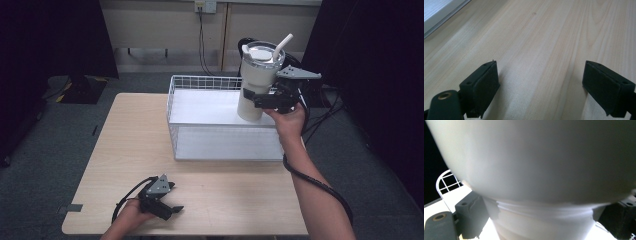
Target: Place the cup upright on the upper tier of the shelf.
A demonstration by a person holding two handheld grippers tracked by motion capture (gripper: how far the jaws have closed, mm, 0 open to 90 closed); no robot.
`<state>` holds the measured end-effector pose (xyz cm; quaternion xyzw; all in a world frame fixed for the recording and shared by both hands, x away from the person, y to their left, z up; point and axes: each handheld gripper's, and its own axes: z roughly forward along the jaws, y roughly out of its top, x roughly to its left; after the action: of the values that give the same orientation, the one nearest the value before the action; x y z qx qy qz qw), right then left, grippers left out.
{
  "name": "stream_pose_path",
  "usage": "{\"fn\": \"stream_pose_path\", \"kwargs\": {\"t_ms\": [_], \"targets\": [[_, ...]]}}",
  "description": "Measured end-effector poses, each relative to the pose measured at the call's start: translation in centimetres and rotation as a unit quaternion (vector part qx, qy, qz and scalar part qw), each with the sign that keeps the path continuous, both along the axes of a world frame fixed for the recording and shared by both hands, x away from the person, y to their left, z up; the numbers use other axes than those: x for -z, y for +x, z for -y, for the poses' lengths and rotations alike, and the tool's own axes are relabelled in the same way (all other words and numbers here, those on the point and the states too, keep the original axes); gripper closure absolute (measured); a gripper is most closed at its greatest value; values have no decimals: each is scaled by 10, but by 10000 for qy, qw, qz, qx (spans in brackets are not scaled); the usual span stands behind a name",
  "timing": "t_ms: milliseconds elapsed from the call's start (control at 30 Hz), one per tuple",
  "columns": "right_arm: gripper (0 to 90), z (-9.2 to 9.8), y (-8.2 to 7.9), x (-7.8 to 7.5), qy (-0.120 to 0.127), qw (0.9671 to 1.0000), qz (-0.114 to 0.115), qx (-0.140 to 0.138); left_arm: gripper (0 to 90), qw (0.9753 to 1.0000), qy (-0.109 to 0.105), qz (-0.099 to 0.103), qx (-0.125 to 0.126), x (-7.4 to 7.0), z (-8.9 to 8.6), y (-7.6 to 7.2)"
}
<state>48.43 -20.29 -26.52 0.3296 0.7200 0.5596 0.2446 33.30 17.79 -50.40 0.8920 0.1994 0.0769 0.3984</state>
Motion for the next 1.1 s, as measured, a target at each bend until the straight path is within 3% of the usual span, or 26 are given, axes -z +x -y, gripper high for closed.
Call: {"fn": "stream_pose_path", "kwargs": {"t_ms": [1100], "targets": [[89,1,-1,1,-89,9999,41,-54,130,10000,2,7,0,0,0,0]]}}
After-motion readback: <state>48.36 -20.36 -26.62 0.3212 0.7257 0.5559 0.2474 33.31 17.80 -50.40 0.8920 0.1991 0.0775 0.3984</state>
